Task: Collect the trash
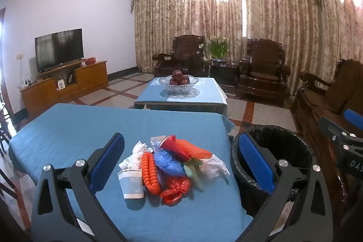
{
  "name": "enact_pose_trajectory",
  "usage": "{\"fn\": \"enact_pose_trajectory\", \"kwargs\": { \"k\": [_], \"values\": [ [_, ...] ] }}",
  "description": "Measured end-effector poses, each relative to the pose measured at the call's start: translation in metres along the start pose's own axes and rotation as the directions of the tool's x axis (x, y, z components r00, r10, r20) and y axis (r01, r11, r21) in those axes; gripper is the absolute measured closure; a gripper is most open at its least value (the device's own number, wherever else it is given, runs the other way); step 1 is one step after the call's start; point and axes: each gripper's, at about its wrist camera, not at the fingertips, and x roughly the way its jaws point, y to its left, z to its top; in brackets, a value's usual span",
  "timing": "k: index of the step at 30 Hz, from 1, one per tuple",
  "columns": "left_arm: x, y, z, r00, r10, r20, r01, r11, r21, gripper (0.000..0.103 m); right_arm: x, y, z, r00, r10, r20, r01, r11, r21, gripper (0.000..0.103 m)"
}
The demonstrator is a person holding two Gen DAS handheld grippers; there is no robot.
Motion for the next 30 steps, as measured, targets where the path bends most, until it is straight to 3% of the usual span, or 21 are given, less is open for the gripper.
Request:
{"fn": "enact_pose_trajectory", "kwargs": {
  "k": [30],
  "values": [
    [0.0000, 0.0005, 0.0001, 1.000, -0.002, 0.002, 0.002, 1.000, -0.006, 0.005, 0.0006, 0.0000, -0.0001, 1.000, 0.002, -0.007, -0.002, 1.000, 0.005, 0.006]
  ]
}}
